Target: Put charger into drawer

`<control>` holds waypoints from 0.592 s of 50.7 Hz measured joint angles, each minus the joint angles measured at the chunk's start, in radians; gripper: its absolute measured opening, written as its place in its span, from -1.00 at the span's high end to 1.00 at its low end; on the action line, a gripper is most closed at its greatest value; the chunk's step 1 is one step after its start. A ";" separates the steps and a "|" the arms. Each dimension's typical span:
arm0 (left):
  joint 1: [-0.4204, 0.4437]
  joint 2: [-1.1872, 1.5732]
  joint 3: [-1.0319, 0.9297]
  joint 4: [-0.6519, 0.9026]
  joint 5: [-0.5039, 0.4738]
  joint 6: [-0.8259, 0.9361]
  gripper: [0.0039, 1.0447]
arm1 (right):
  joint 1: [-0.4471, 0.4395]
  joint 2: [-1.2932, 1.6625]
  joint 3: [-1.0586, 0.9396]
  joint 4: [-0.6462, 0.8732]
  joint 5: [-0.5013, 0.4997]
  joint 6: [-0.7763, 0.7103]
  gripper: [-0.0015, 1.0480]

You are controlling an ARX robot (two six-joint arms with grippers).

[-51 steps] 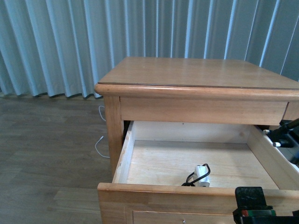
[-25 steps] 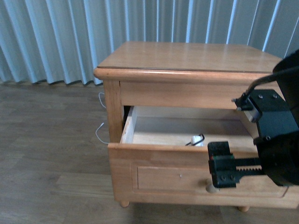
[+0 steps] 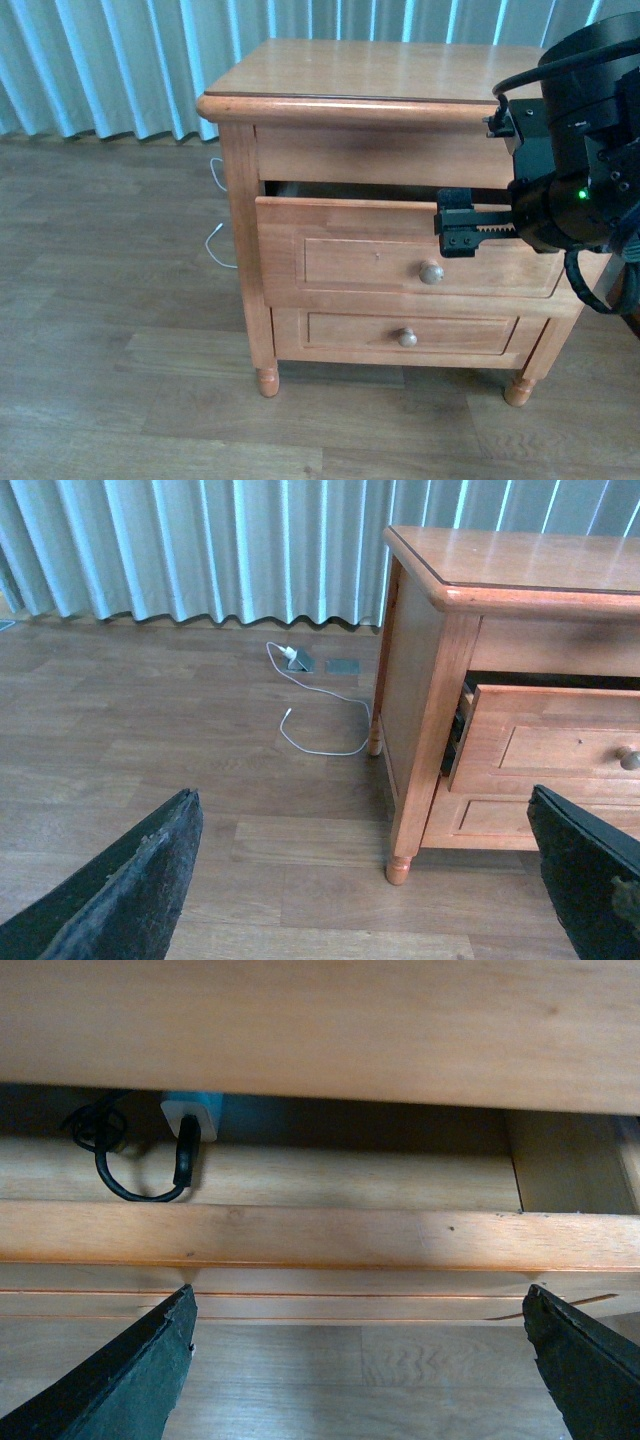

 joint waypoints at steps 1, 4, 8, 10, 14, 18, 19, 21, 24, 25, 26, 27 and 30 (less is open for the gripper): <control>0.000 0.000 0.000 0.000 0.000 0.000 -0.89 | -0.003 0.015 0.016 0.002 0.001 0.001 -0.85; 0.000 0.000 0.000 0.000 0.000 0.000 -0.89 | -0.008 0.045 0.048 0.014 0.006 0.001 -0.85; 0.000 0.000 0.000 0.000 0.000 0.000 -0.89 | -0.013 0.074 0.079 0.032 0.011 0.003 -0.85; 0.000 0.000 0.000 0.000 0.000 0.000 -0.89 | -0.013 0.080 0.085 0.036 0.012 0.005 -0.85; 0.000 0.000 0.000 0.000 0.000 0.000 -0.89 | -0.013 0.091 0.102 0.056 0.006 0.014 -0.85; 0.000 0.000 0.000 0.000 0.000 0.000 -0.89 | -0.012 0.103 0.126 0.068 0.007 0.016 -0.85; 0.000 0.000 0.000 0.000 0.000 0.000 -0.89 | -0.012 0.105 0.129 0.068 0.007 0.016 -0.85; 0.000 0.000 0.000 0.000 0.000 0.000 -0.89 | -0.012 0.109 0.132 0.068 0.007 0.016 -0.85; 0.000 0.000 0.000 0.000 0.000 0.000 -0.89 | -0.012 0.113 0.137 0.071 0.008 0.017 -0.85; 0.000 0.000 0.000 0.000 0.000 0.000 -0.89 | -0.012 0.116 0.139 0.072 0.008 0.018 -0.85; 0.000 0.000 0.000 0.000 0.000 0.000 -0.89 | -0.012 0.117 0.141 0.073 0.008 0.018 -0.85; 0.000 0.000 0.000 0.000 0.000 0.000 -0.89 | -0.012 0.120 0.143 0.075 0.008 0.018 -0.85; 0.000 0.000 0.000 0.000 0.000 0.000 -0.89 | -0.012 0.127 0.151 0.080 0.012 0.022 -0.85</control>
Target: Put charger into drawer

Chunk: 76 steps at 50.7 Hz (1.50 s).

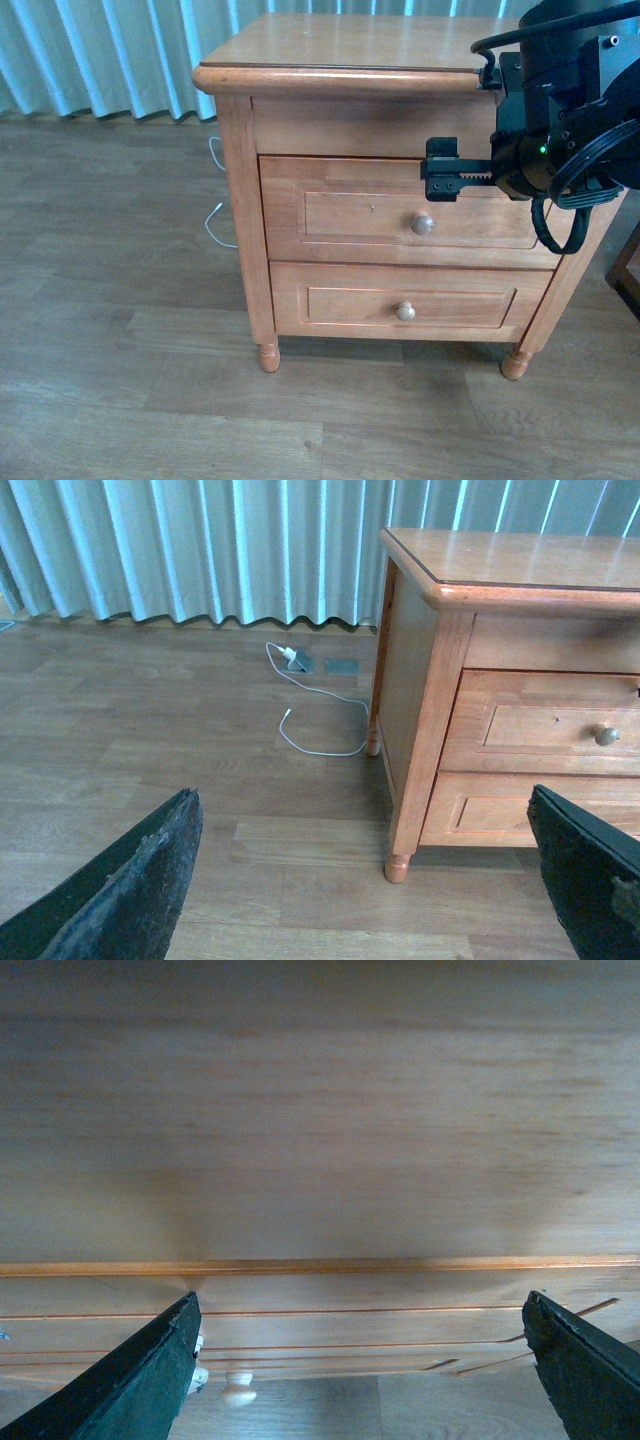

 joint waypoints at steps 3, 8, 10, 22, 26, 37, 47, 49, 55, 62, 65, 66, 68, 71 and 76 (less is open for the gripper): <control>0.000 0.000 0.000 0.000 0.000 0.000 -0.89 | 0.000 0.007 0.010 0.003 0.002 0.002 -0.85; 0.000 0.000 0.000 0.000 0.000 0.000 -0.89 | -0.002 0.008 0.011 0.007 -0.003 0.002 -0.85; 0.000 0.000 0.000 0.000 0.000 0.000 -0.89 | -0.002 0.007 0.009 0.010 -0.007 0.002 -0.85; 0.000 0.000 0.000 0.000 0.000 0.000 -0.89 | -0.011 -0.104 -0.130 0.017 -0.053 0.025 -0.85; 0.000 0.000 0.000 0.000 0.000 0.000 -0.89 | -0.011 -0.179 -0.199 0.017 -0.069 0.029 -0.85; 0.000 0.000 0.000 0.000 0.000 0.000 -0.89 | -0.011 -0.426 -0.404 -0.004 -0.104 0.044 -0.85; 0.000 0.000 0.000 0.000 0.000 0.000 -0.89 | -0.032 -0.748 -0.564 -0.113 -0.127 0.074 -0.85; 0.000 0.000 0.000 0.000 0.000 0.000 -0.89 | -0.034 -0.823 -0.588 -0.145 -0.134 0.083 -0.85; 0.000 0.000 0.000 0.000 0.000 0.000 -0.89 | -0.031 -0.980 -0.632 -0.212 -0.142 0.098 -0.85; 0.000 0.000 0.000 0.000 0.000 0.000 -0.89 | -0.020 -1.170 -0.694 -0.298 -0.142 0.116 -0.85; 0.000 0.000 0.000 0.000 0.000 0.000 -0.89 | -0.016 -1.254 -0.734 -0.306 -0.144 0.119 -0.85; 0.000 0.000 0.000 0.000 0.000 0.000 -0.89 | -0.015 -1.267 -0.739 -0.306 -0.144 0.120 -0.85; 0.000 0.000 0.000 0.000 0.000 0.000 -0.89 | -0.014 -1.286 -0.742 -0.306 -0.144 0.122 -0.85; 0.000 0.000 0.000 0.000 0.000 0.000 -0.89 | -0.014 -1.289 -0.742 -0.306 -0.144 0.123 -0.85; 0.000 0.000 0.000 0.000 0.000 0.000 -0.89 | -0.014 -1.287 -0.743 -0.306 -0.144 0.123 -0.85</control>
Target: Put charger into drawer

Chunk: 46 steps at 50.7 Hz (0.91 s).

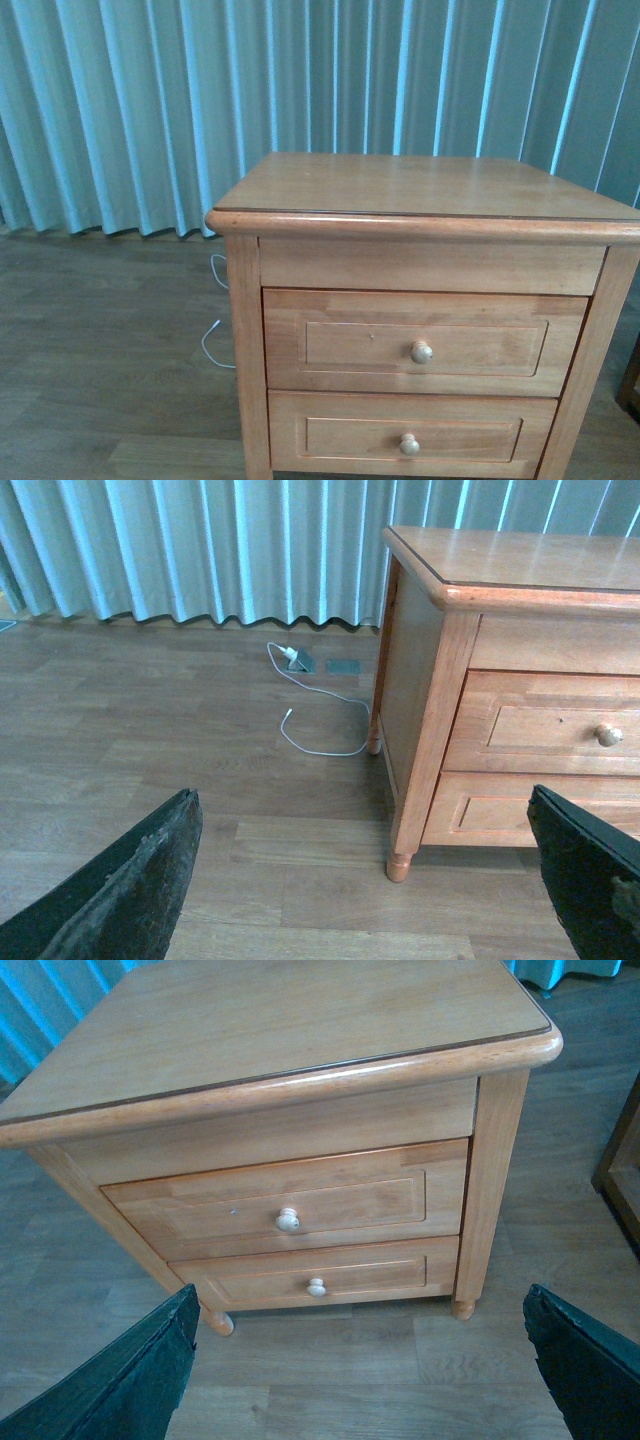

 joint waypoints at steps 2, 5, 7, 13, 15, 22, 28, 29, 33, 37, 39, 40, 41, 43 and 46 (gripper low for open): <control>0.000 0.000 0.000 0.000 0.000 0.000 -0.89 | 0.000 0.000 0.000 0.000 0.000 0.000 -0.85; 0.000 0.000 0.000 0.000 0.000 0.000 -0.89 | 0.000 0.000 0.000 0.000 0.000 0.000 -0.85; 0.000 0.000 0.000 0.000 0.000 0.000 -0.89 | 0.000 0.000 0.000 0.000 0.000 0.000 -0.85; 0.000 0.000 0.000 0.000 0.000 0.000 -0.89 | 0.002 0.000 -0.006 0.014 0.009 -0.008 -0.83; 0.000 0.000 0.000 0.000 0.000 0.000 -0.89 | 0.003 -0.007 -0.053 0.134 0.053 -0.053 -0.71; 0.000 0.000 0.000 0.000 0.000 0.000 -0.89 | -0.031 -0.073 -0.212 0.415 0.045 -0.188 -0.24; 0.000 0.000 0.000 0.000 0.000 0.000 -0.89 | -0.063 -0.128 -0.276 0.430 0.017 -0.219 0.13; 0.000 0.000 0.000 0.000 0.000 0.000 -0.89 | -0.068 -0.137 -0.287 0.430 0.010 -0.220 0.20; 0.000 0.000 0.000 0.000 0.000 0.000 -0.89 | -0.086 -0.172 -0.326 0.430 -0.009 -0.230 0.46; 0.000 0.000 0.000 0.000 0.000 0.000 -0.89 | -0.101 -0.205 -0.354 0.427 -0.022 -0.233 0.70; 0.000 0.000 0.000 0.000 0.000 0.000 -0.89 | -0.109 -0.223 -0.367 0.424 -0.030 -0.235 0.83; 0.000 0.000 0.000 0.000 0.000 0.000 -0.89 | -0.114 -0.232 -0.373 0.421 -0.033 -0.235 0.90; 0.000 0.000 0.000 0.000 0.000 0.000 -0.89 | -0.129 -0.242 -0.378 0.416 -0.059 -0.235 0.97; 0.000 0.000 0.000 0.000 0.000 0.000 -0.89 | -0.165 -0.262 -0.391 0.409 -0.110 -0.238 0.96; 0.000 0.000 0.000 0.000 0.000 0.000 -0.89 | -0.196 -0.289 -0.407 0.399 -0.121 -0.238 0.96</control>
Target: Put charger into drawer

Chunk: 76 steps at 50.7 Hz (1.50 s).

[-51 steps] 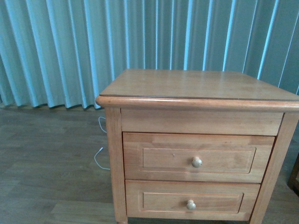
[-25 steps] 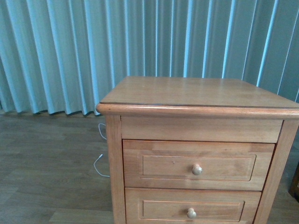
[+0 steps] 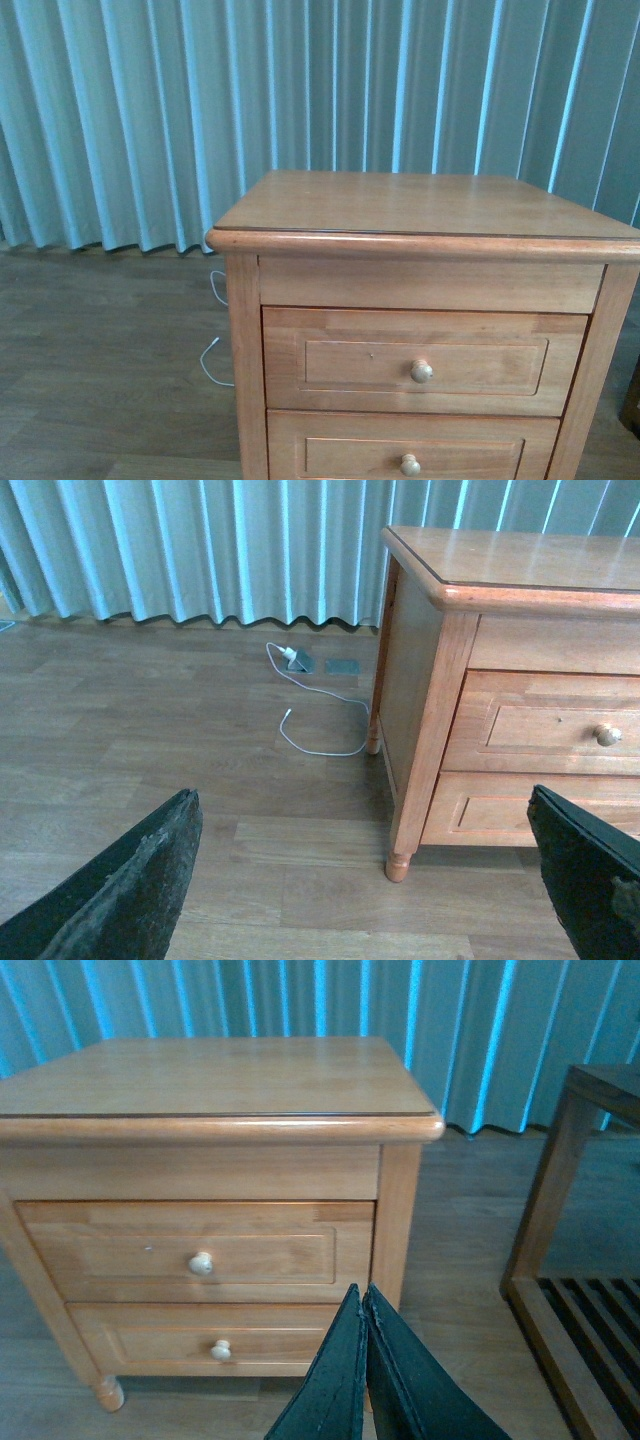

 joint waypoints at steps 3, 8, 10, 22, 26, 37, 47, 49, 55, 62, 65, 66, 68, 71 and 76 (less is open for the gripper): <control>0.000 0.000 0.000 0.000 0.000 0.000 -0.89 | -0.011 -0.026 -0.015 -0.011 0.000 0.000 0.96; 0.000 0.000 0.000 0.000 0.000 0.000 -0.89 | -0.012 -0.074 -0.038 -0.037 -0.005 0.000 0.96; 0.000 0.000 0.000 0.000 0.000 0.000 -0.89 | -0.013 -0.094 -0.043 -0.048 -0.005 0.000 0.96; 0.000 0.000 0.000 0.000 0.000 0.000 -0.89 | -0.013 -0.223 -0.091 -0.123 -0.007 0.000 0.96; 0.000 0.000 0.000 0.000 0.000 0.000 -0.89 | -0.013 -0.247 -0.113 -0.126 -0.007 -0.001 0.96; 0.000 0.000 0.000 0.000 0.000 0.000 -0.89 | -0.013 -0.320 -0.113 -0.192 -0.007 0.000 0.96; 0.000 0.000 0.000 0.000 0.000 0.000 -0.89 | -0.013 -0.372 -0.113 -0.245 -0.007 0.000 0.96; 0.000 0.000 0.000 0.000 0.000 0.000 -0.89 | -0.013 -0.380 -0.113 -0.253 -0.007 0.000 0.96; 0.000 0.000 0.000 0.000 0.000 0.000 -0.89 | -0.013 -0.491 -0.112 -0.401 -0.008 -0.001 0.96; 0.000 0.000 0.000 0.000 0.000 0.000 -0.89 | -0.013 -0.556 -0.112 -0.436 -0.009 -0.001 0.96; 0.000 0.000 0.000 0.000 0.000 0.000 -0.89 | -0.013 -0.556 -0.112 -0.437 -0.009 -0.001 0.96; 0.000 0.000 0.000 0.000 0.000 0.000 -0.89 | -0.013 -0.556 -0.112 -0.437 -0.009 -0.001 0.96; 0.000 0.000 0.000 0.000 0.000 0.000 -0.89 | -0.013 -0.557 -0.112 -0.437 -0.009 -0.001 0.96; 0.000 0.000 0.000 0.000 0.000 0.000 -0.89 | -0.013 -0.557 -0.112 -0.437 -0.009 -0.001 0.96; 0.000 0.000 0.000 0.000 0.000 0.000 -0.89 | -0.013 -0.557 -0.112 -0.437 -0.009 -0.001 0.96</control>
